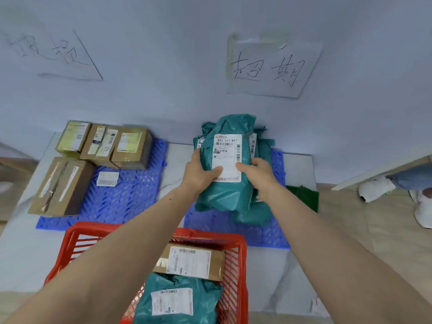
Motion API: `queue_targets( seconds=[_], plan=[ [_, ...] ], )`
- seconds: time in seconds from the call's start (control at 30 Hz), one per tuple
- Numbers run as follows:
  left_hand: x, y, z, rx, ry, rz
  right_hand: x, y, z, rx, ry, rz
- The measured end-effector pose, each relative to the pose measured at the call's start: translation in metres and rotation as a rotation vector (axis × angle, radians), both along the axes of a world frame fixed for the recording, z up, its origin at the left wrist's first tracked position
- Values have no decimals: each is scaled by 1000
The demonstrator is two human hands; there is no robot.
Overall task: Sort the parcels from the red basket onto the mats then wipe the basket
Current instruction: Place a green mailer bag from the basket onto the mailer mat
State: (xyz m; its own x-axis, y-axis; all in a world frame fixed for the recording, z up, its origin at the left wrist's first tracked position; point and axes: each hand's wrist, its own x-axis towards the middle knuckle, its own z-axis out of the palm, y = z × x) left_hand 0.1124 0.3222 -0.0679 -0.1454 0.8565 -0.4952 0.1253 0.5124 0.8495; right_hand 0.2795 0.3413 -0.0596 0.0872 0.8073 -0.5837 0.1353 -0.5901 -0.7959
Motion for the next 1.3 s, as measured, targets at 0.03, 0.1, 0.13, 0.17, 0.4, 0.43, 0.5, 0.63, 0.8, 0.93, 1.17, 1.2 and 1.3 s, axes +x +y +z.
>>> queue_targets(
  seconds=[0.03,0.1,0.13,0.17,0.4,0.43,0.5,0.63,0.8,0.93,1.17,1.2,1.3],
  plan=[
    [4,9,-6,4,29,8,2,9,-7,13,-16,1],
    [10,25,-17,10,87,34,5,25,-21,37,-50,-10],
    [13,33,-23,16,110,44,5,32,-28,49,-65,-16],
    [16,40,-29,18,125,49,5,39,-34,60,-80,-24],
    [20,75,-67,6,387,-69,3,67,-69,112,-286,-38],
    [19,76,-71,-13,457,-96,3,68,-72,119,-315,-32],
    [21,78,-76,-46,575,-144,1,69,-78,138,-374,-16],
    [26,78,-84,-82,683,-173,-4,69,-85,146,-494,-18],
    [23,75,-85,-91,619,-159,-7,70,-83,132,-531,-17],
    [22,71,-74,-83,572,-159,-5,66,-74,137,-535,-22],
    [19,59,-49,-76,537,-114,-4,54,-50,149,-575,-15],
    [19,56,-45,-67,529,-109,-4,51,-46,161,-583,-15],
    [15,44,-30,-32,509,-86,-6,38,-33,211,-589,-24]
  ],
)
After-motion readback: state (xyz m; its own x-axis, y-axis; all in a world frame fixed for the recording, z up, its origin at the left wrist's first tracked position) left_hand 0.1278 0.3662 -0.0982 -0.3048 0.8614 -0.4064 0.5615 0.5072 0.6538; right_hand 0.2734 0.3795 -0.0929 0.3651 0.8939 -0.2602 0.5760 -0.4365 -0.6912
